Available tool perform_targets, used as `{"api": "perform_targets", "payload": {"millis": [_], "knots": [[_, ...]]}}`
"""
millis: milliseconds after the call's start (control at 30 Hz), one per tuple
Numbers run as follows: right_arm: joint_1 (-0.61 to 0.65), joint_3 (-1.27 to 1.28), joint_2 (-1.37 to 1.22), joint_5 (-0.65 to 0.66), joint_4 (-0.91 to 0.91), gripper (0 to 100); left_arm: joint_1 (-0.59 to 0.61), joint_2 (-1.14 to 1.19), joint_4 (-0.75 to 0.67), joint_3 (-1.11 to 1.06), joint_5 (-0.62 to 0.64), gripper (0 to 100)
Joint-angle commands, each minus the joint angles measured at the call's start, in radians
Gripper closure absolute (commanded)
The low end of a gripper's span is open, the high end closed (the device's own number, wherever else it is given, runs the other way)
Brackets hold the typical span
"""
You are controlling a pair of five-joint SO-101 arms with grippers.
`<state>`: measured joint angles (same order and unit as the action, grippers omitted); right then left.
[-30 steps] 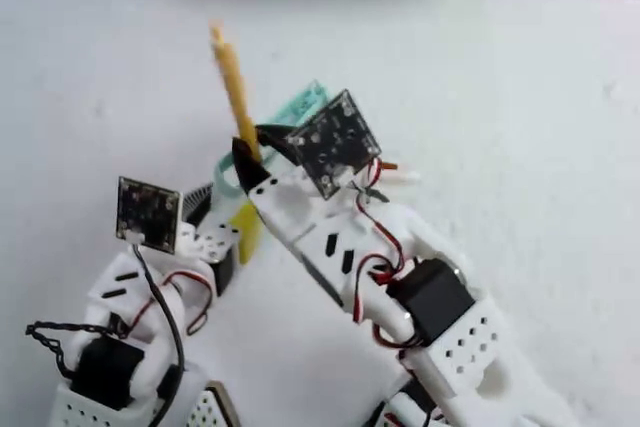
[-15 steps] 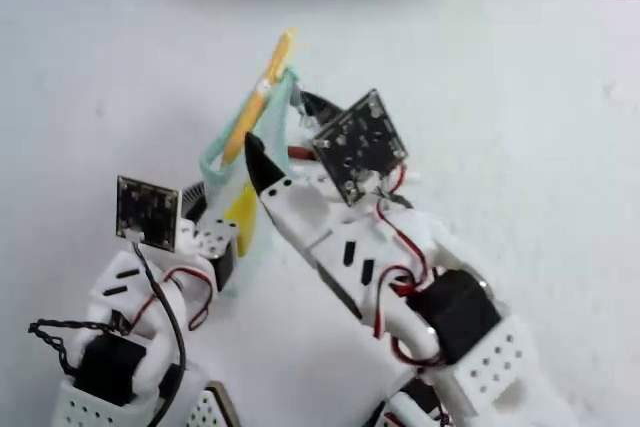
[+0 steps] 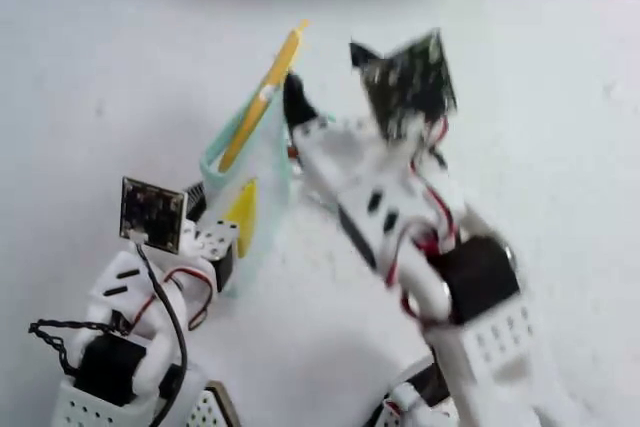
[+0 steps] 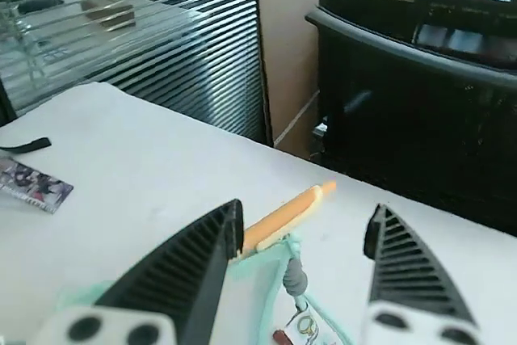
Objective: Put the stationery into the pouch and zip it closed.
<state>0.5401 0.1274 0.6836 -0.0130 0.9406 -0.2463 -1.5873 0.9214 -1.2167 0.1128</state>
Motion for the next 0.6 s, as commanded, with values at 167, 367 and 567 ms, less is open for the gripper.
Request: {"api": "perform_targets", "payload": {"millis": [167, 367, 567], "knots": [[-0.018, -0.597, -0.487, -0.232, 0.277, 76.2, -0.004, -0.005, -0.014, 0.000, -0.006, 86], [-0.010, -0.905, -0.736, -0.244, 0.463, 76.5, -0.004, -0.005, -0.014, 0.000, -0.006, 86], [-0.024, -1.082, -0.886, -0.351, 0.575, 76.5, -0.004, -0.005, -0.014, 0.000, -0.006, 86]]}}
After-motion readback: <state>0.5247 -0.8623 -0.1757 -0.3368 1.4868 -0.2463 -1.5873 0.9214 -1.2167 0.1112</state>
